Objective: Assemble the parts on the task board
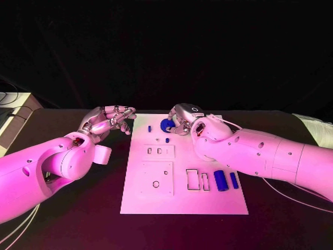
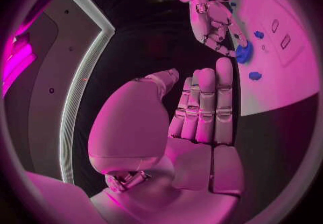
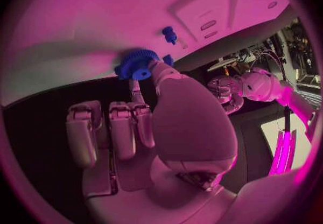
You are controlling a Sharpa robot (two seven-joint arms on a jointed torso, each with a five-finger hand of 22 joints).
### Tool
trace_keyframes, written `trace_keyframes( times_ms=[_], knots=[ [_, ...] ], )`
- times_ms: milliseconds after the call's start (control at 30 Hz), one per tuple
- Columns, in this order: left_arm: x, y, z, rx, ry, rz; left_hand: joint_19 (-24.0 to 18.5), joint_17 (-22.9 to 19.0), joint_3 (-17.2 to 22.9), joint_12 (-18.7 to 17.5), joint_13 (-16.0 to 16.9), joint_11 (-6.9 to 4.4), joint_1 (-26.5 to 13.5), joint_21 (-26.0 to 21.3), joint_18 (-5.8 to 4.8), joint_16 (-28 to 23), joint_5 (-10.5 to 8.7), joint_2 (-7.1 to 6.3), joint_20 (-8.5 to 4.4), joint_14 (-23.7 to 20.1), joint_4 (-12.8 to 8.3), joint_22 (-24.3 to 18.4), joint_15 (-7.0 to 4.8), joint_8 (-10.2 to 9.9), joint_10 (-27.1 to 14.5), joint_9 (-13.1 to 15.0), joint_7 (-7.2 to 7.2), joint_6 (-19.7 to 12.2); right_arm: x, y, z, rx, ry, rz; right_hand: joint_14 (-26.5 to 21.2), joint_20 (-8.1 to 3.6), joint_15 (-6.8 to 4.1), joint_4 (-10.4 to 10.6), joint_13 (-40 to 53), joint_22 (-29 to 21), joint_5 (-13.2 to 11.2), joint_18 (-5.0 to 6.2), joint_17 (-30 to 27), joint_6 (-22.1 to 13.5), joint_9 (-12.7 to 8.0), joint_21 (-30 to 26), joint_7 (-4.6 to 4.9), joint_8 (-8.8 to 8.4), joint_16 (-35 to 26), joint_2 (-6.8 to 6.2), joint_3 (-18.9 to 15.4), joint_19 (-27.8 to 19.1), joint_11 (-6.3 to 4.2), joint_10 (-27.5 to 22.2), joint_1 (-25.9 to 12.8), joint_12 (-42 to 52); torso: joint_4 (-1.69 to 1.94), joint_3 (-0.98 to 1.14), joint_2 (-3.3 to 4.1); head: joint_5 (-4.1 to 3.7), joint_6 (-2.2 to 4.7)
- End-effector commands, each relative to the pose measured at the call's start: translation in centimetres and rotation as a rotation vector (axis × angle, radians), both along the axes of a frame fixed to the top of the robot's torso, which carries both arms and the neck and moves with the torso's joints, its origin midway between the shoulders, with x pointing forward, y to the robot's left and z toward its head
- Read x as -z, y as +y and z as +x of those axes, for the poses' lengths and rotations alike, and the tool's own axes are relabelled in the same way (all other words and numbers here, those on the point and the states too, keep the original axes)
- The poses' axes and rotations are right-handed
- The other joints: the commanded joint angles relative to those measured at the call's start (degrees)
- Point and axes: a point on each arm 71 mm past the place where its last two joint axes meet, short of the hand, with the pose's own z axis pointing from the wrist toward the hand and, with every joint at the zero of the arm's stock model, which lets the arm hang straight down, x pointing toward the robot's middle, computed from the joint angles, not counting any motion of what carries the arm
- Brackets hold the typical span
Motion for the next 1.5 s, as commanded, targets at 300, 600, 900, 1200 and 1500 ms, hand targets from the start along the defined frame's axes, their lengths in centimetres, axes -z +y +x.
trace_keyframes(
  times_ms=[300,600,900,1200,1500],
  knots=[
    [-0.1,-0.3,-0.1,0.021,-0.007,-0.003,-0.45,-0.05,0.14,0.14,0.06,0.03,-0.56,0.39,0.30,0.27,-0.39,0.15,-0.06,-0.41,0.06,0.06,-0.06,0.09,-0.31,0.08,0.14,-0.42,1.1,0.4,-0.2,-0.009,0.048,-0.051,5.81,-0.43,-0.39,0.15,15.07,15.06,-0.37,-0.81,14.72,0.25,-0.05,0.35,-0.02,-0.01,0.28,-0.67,0.12,6.00,-0.05,6.12,-0.40,0.12,0.01,0.03,0.02,0.08,-0.19],
    [-0.1,-0.2,-0.1,0.019,-0.007,-0.002,-0.67,-0.11,0.17,0.18,0.14,0.07,-0.62,0.65,0.31,0.35,-0.38,0.27,0.02,-0.46,0.08,0.22,0.00,0.11,-0.47,0.13,0.18,-0.53,0.9,0.3,-0.1,0.003,0.025,-0.031,5.75,-0.08,0.15,0.55,15.07,15.06,-2.40,-0.81,14.45,-1.85,-0.57,0.35,0.61,-1.35,0.21,-1.30,-0.24,6.00,0.48,6.12,-1.37,0.12,-0.06,0.01,0.03,0.09,-0.16],
    [-0.1,-0.2,-0.1,0.016,-0.005,0.000,-0.73,-0.13,0.15,0.17,0.15,0.10,-0.65,0.72,0.32,0.37,-0.39,0.23,0.03,-0.47,0.09,0.26,0.01,0.09,-0.54,0.14,0.21,-0.58,1.3,0.3,-0.3,-0.037,0.080,-0.017,5.80,0.37,0.49,1.07,15.07,15.06,-0.80,-0.81,14.68,-1.92,-0.94,0.35,0.67,-2.13,0.27,0.57,-4.14,6.00,0.61,6.12,-10.30,0.12,0.02,0.02,-0.03,0.12,-0.13],
    [-0.1,-0.1,-0.1,0.015,-0.003,0.011,-1.17,-0.27,0.05,0.08,0.21,0.64,-0.84,1.28,0.29,0.59,-0.38,0.13,0.32,-0.56,0.14,0.59,0.40,-0.45,-1.62,0.02,0.90,-1.85,1.6,-0.2,-0.5,-0.054,0.114,-0.014,5.87,0.05,0.12,0.95,15.07,15.06,2.09,-0.81,15.01,-0.35,-0.81,0.35,0.20,-1.48,0.35,2.32,-3.46,6.00,0.18,6.12,-14.53,0.12,-0.07,0.03,-0.03,0.20,-0.22],
    [0.0,0.0,-0.1,0.013,-0.001,0.014,-1.22,-0.29,0.05,0.09,0.21,0.70,-0.85,1.35,0.29,0.61,-0.38,0.14,0.37,-0.57,0.14,0.63,0.45,-0.49,-1.77,0.01,0.97,-1.97,1.8,-1.3,-0.4,-0.031,0.122,-0.025,5.88,-0.07,0.00,0.92,15.07,15.06,3.17,-0.81,15.06,-0.14,-0.82,0.35,0.09,-1.39,0.36,2.79,-2.54,6.00,0.07,6.12,-14.72,0.12,-0.07,0.05,-0.04,0.16,-0.20]
  ],
)
